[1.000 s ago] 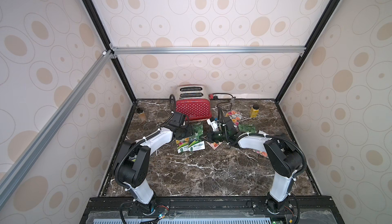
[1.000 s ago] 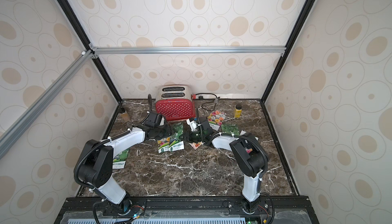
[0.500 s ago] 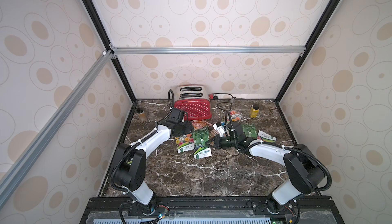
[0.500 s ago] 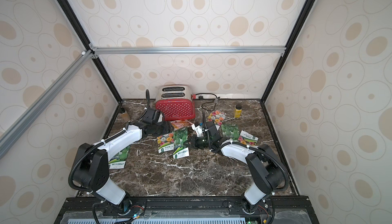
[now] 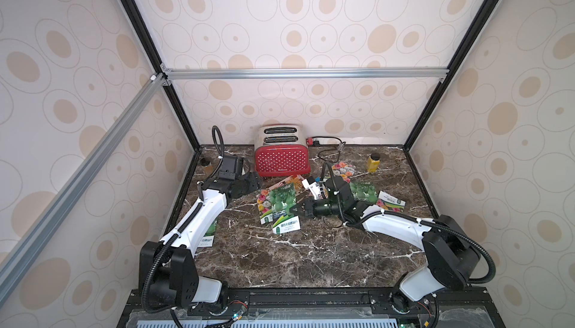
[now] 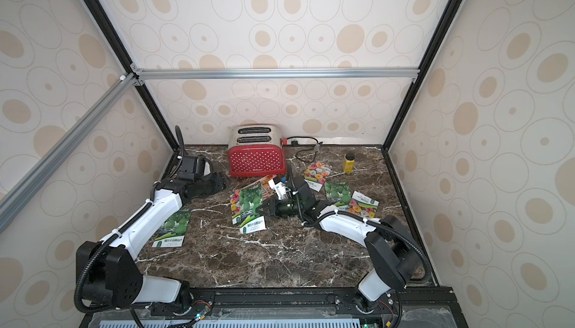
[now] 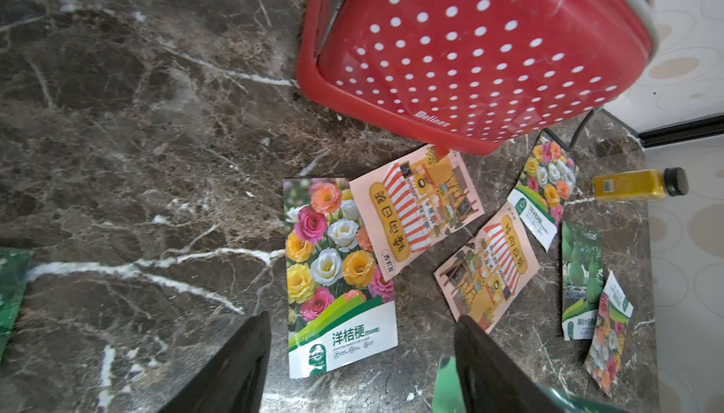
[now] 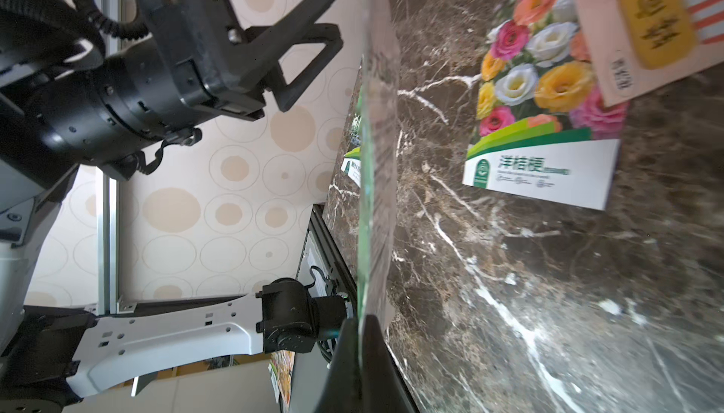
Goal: Arrange the seed packets in a row
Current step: Place the seed packet at the center of the board.
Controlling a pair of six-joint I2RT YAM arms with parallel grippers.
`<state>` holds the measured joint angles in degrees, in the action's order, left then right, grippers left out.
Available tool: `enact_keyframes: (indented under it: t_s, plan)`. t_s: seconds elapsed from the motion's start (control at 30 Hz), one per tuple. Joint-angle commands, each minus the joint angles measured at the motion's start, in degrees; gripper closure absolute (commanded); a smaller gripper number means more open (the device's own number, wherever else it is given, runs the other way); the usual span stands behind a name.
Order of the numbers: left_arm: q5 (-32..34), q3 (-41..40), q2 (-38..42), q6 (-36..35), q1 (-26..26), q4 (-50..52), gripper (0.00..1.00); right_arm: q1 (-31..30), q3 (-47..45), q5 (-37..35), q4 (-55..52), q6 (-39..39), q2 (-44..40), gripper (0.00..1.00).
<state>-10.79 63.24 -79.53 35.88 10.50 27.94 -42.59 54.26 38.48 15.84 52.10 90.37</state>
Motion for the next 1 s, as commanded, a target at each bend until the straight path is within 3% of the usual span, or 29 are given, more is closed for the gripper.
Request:
enact_keyframes:
  t_s: [0.0, 0.17, 0.47, 0.6, 0.83, 0.97]
  plan:
    - [0.3, -0.3, 2.9, -2.3, -2.3, 4.2, 0.24, -3.6, 4.9, -1.5, 3.3, 2.0, 6.3, 1.0]
    - [-1.5, -2.7, 6.3, -3.0, -7.7, 5.6, 0.22, -7.7, 10.3, -4.3, 24.3, 11.8, 21.8, 1.0]
    - [-2.5, -4.2, 9.6, -5.5, -14.1, 11.0, 0.2, -17.0, 27.7, -12.1, 25.3, 15.8, 41.6, 1.0]
    - [-2.4, -3.7, 9.1, -6.0, -14.6, 12.2, 0.21, -18.2, 30.5, -13.4, 24.1, 17.7, 45.1, 1.0]
    - [-2.7, -3.9, 9.9, -6.4, -14.8, 12.0, 0.21, -18.4, 26.0, -18.6, 25.9, 19.5, 45.3, 1.0]
    - [-3.1, -4.1, 9.9, -6.5, -14.8, 11.8, 0.21, -18.4, 28.4, -18.0, 24.3, 20.3, 47.3, 1.0]
